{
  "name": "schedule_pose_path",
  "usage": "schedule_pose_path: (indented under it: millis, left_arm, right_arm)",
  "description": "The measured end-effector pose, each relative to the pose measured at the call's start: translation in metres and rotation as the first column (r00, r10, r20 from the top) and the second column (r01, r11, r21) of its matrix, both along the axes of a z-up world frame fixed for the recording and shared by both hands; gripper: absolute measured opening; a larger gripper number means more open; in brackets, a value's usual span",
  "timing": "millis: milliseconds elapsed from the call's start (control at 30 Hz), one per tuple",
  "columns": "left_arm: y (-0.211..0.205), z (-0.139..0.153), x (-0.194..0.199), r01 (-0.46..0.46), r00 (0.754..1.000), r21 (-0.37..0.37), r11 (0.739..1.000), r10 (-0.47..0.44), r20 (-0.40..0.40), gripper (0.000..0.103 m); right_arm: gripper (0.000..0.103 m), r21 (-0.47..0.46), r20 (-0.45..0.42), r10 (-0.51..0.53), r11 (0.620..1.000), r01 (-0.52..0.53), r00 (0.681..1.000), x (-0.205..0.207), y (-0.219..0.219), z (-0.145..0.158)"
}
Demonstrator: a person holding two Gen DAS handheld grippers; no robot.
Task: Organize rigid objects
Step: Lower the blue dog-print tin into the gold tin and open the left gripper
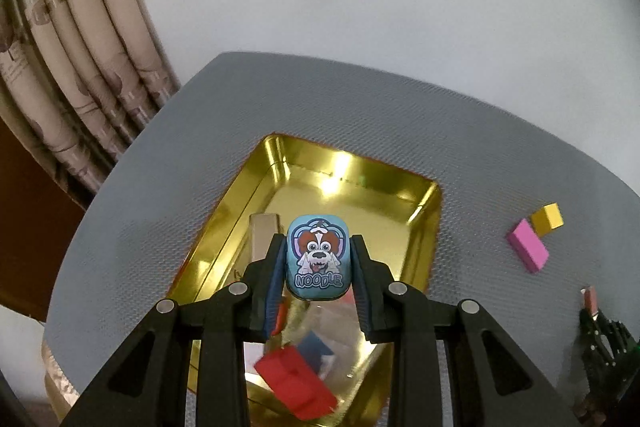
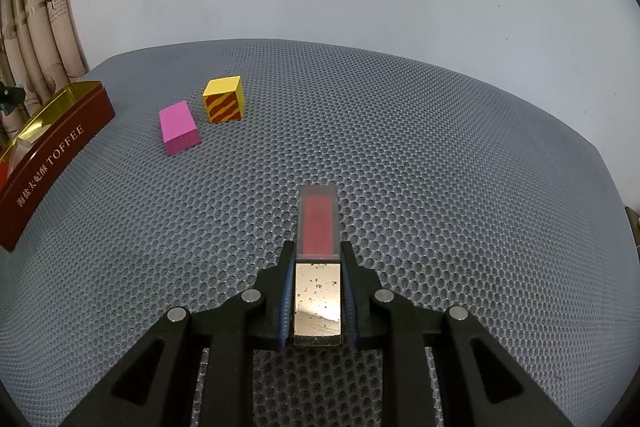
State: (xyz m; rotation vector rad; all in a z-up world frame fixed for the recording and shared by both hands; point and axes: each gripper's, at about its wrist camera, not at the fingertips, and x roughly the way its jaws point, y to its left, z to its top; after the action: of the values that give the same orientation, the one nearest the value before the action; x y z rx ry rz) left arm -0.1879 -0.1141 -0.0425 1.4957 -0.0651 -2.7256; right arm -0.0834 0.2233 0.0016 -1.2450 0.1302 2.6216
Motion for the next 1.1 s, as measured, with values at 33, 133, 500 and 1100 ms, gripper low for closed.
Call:
schedule_pose_path:
  millis: [33,133,500,1100]
  left_arm:
    - [-0.003,-0.002,-0.002,-0.009,1.0,-0.004,1.0,0.009,0.003,0.027]
    - [-0.009,-0.01,-0.005,-0.019,1.0,-0.022,1.0,0.02,0.016,0.027]
    - [-0.027,-0.028,-0.014,-0.049,0.998,-0.026,0.998,0.05,0.044,0.028]
    - [-0.014,-0.04,-0.046,-0.012,0.995,0.027,1.0,0.009,0.102,0.028]
  right_arm:
    - [0.021,0.001,0.0,0.0,1.0,0.0,1.0,0.0,0.0,0.0]
    - [0.021,0.001,0.0,0.0,1.0,0.0,1.0,0.0,0.001,0.0]
    - [0.021,0.003,0.001,0.0,1.0,0.0,1.0,0.001,0.001,-0.001]
    - [0.021,0.005,0.001,0.0,1.0,0.0,1.0,0.003,-0.001,0.002]
